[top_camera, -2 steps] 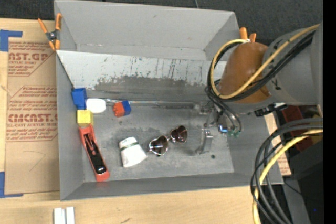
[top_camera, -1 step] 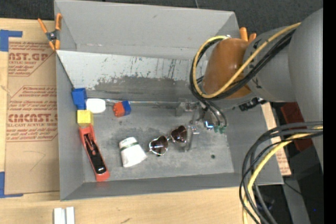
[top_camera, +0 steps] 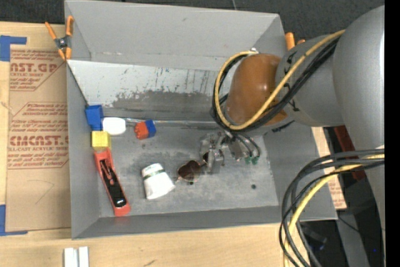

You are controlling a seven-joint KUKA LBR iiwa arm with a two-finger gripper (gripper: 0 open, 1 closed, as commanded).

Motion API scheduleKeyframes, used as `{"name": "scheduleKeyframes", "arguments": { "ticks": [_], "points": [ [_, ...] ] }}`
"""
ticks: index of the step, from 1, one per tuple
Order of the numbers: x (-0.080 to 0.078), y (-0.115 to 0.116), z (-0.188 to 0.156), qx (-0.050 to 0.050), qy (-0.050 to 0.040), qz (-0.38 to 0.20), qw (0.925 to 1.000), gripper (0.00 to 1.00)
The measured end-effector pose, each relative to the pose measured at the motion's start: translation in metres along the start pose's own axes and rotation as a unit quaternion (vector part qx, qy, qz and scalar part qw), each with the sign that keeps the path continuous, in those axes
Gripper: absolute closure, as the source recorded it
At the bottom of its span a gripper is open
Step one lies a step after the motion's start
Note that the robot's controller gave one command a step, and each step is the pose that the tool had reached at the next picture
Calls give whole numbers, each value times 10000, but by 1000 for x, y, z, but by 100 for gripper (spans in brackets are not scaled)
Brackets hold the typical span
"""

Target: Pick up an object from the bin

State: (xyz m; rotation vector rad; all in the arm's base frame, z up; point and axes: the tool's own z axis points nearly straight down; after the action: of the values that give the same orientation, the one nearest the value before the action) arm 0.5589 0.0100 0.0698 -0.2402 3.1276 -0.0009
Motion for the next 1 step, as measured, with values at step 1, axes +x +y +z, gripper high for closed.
{"name": "scheduleKeyframes", "arguments": {
  "ticks": [1],
  "points": [
    [0,0,0,1,0,1,10000,100]
  ]
}}
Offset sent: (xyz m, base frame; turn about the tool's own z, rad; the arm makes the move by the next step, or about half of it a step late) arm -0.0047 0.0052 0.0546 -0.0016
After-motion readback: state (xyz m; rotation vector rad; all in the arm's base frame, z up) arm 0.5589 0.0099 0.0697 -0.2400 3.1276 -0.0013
